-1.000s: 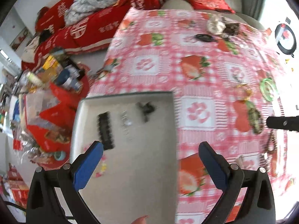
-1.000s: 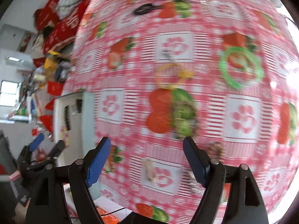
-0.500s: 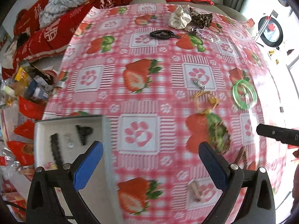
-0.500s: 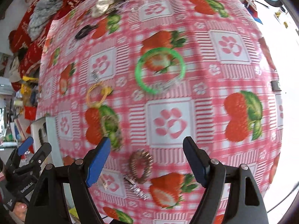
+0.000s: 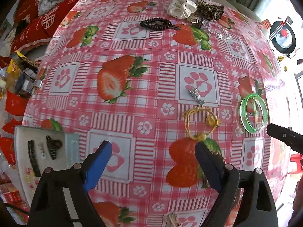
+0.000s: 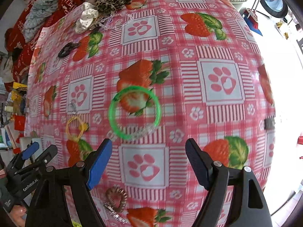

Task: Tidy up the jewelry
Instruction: 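Lower the left tool toward the yellow hair tie while the right tool approaches the green bangle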

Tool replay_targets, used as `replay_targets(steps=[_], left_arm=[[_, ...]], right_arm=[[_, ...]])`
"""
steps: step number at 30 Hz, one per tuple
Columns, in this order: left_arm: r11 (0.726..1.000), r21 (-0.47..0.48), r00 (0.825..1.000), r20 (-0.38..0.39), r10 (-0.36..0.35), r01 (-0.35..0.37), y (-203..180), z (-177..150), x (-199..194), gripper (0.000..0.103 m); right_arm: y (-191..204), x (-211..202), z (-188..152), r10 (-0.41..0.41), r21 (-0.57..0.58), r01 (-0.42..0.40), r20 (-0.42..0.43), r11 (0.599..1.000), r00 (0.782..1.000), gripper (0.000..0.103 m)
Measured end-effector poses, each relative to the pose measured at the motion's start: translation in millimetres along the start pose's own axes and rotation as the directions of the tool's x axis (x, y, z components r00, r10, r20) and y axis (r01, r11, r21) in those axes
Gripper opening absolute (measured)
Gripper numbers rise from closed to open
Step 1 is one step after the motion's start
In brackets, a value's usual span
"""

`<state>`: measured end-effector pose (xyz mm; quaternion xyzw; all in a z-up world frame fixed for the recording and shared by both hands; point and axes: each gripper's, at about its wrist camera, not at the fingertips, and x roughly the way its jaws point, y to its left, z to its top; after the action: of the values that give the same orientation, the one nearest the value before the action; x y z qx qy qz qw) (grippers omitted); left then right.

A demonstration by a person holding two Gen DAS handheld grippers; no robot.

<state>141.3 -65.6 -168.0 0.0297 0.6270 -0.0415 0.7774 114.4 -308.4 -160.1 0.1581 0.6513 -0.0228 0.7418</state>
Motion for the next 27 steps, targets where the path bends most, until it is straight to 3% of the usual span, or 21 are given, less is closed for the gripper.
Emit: replay_targets(steps=[4, 7, 15, 16, 20, 27], left_arm=[[1.000, 0.006, 1.000, 0.001, -0.021, 0.021, -7, 9, 9, 0.095], [1.000, 0.015, 1.000, -0.011, -0.026, 0.026, -13, 15, 17, 0.082], [0.999, 0.034, 0.999, -0.033, -0.025, 0.026, -28, 21, 36, 0.082], [0.999, 0.038, 0.999, -0.033, -0.025, 0.026, -30, 21, 37, 0.073], [0.998, 0.064, 1.000, -0.029, -0.011, 0.012, -40, 22, 40, 0.069], [0.996, 0.090, 1.000, -0.020, -0.014, 0.016, -60, 26, 40, 0.047]], right_arm=[[-4, 8, 11, -0.021, -0.018, 0.021, 0.002, 1.000, 1.000, 0.082], [-3, 14, 18, -0.045, -0.043, 0.045, 0.001, 0.998, 0.999, 0.082], [7, 30, 30, -0.086, -0.116, 0.085, 0.001, 0.990, 0.996, 0.074], [9, 32, 31, -0.095, -0.123, 0.094, 0.000, 0.988, 0.995, 0.074], [15, 36, 34, -0.135, -0.153, 0.136, 0.017, 0.979, 0.991, 0.070], [34, 43, 44, -0.166, -0.213, 0.169, 0.031, 0.962, 0.986, 0.057]])
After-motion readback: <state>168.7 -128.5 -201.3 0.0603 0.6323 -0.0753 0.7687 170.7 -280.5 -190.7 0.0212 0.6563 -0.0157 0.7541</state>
